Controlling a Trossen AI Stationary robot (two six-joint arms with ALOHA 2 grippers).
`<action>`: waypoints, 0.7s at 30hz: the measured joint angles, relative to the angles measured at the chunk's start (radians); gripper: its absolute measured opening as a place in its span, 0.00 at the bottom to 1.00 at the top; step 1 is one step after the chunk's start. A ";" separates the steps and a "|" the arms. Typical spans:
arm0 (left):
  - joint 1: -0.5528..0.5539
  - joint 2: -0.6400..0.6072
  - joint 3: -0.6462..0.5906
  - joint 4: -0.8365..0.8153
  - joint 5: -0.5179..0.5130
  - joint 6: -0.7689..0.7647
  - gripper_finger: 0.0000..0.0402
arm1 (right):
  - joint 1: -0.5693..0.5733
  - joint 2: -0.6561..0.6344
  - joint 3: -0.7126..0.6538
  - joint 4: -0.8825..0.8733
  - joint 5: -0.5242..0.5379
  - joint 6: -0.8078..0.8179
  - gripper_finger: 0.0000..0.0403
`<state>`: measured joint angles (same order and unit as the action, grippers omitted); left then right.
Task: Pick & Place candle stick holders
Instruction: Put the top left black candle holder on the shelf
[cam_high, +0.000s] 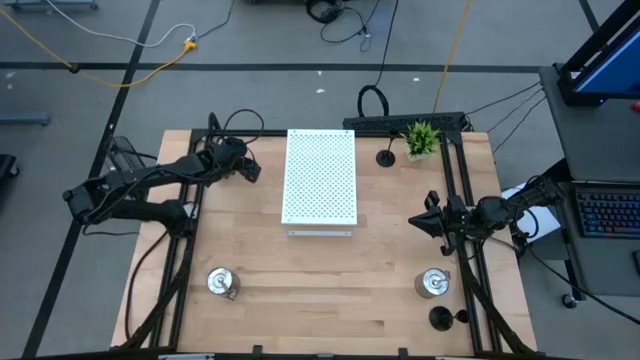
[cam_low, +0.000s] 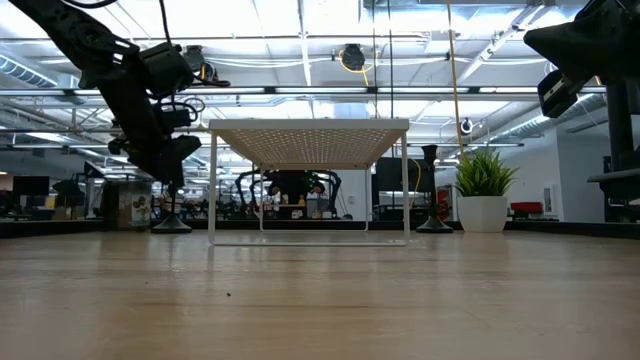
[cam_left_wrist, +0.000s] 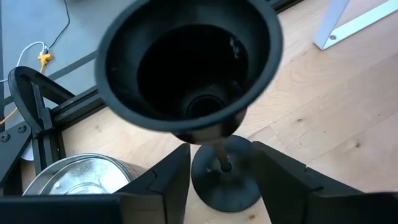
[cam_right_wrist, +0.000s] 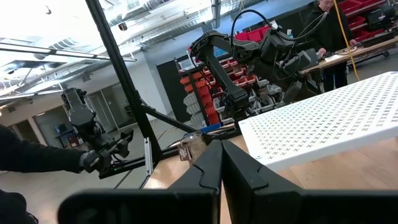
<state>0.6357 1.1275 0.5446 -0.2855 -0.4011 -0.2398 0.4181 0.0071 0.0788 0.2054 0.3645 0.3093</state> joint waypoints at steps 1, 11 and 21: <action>0.000 0.000 0.000 0.000 0.000 0.002 0.40 | 0.000 0.000 0.000 0.000 0.000 0.000 0.00; 0.000 0.000 0.000 0.006 0.000 0.012 0.21 | 0.000 0.000 0.000 0.000 0.000 0.000 0.00; 0.000 0.000 0.000 0.008 0.000 0.012 0.02 | 0.000 0.000 0.000 0.000 0.000 0.000 0.00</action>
<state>0.6357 1.1275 0.5449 -0.2777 -0.4014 -0.2276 0.4181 0.0071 0.0788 0.2054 0.3645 0.3096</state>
